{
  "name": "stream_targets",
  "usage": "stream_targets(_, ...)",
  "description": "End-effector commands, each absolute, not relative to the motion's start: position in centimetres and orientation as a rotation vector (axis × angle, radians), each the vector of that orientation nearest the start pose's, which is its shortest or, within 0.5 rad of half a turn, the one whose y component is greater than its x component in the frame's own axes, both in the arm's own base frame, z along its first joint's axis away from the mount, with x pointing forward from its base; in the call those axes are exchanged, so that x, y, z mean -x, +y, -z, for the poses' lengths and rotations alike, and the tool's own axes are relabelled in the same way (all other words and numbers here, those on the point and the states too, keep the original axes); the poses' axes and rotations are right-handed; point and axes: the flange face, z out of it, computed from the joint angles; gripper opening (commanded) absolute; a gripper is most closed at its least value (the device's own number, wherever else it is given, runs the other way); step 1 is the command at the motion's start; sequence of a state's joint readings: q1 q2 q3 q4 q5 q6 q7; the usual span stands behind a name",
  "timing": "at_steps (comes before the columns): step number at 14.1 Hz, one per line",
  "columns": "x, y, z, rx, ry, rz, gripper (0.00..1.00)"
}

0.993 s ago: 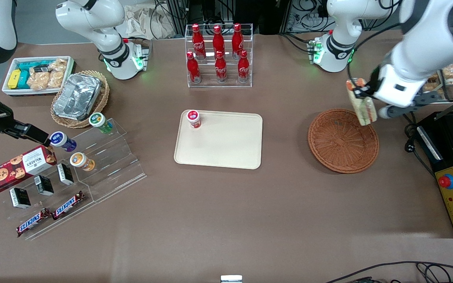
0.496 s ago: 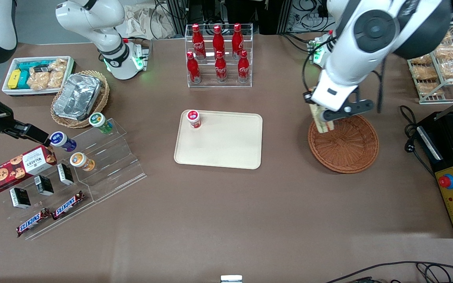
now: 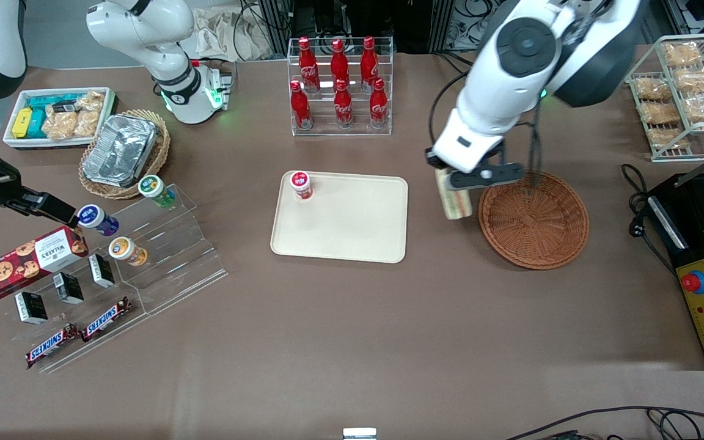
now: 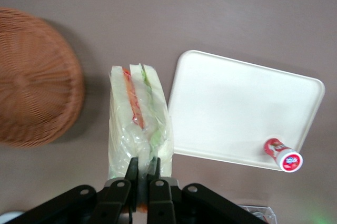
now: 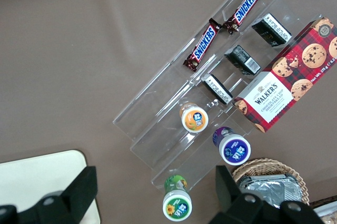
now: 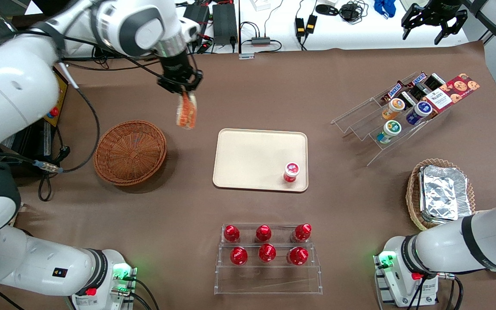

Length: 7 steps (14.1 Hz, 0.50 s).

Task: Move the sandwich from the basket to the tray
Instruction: 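Carry the sandwich over the cream tray and lower it onto it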

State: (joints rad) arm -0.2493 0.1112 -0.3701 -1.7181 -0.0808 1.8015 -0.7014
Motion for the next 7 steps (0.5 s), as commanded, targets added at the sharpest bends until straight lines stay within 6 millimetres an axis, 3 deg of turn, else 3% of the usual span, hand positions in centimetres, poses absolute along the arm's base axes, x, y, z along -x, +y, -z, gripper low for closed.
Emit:
stream_targets(1, -48.6, -38.1, -47.7, 3.290, -0.053, -0.158, 0.00)
stream_targets(3, -47.6, -40.8, -45.8, 3.298, 0.025, -0.135, 0.00)
stream_targets(7, -47.6, -41.7, -38.8, 3.306, -0.013, -0.207, 0.00)
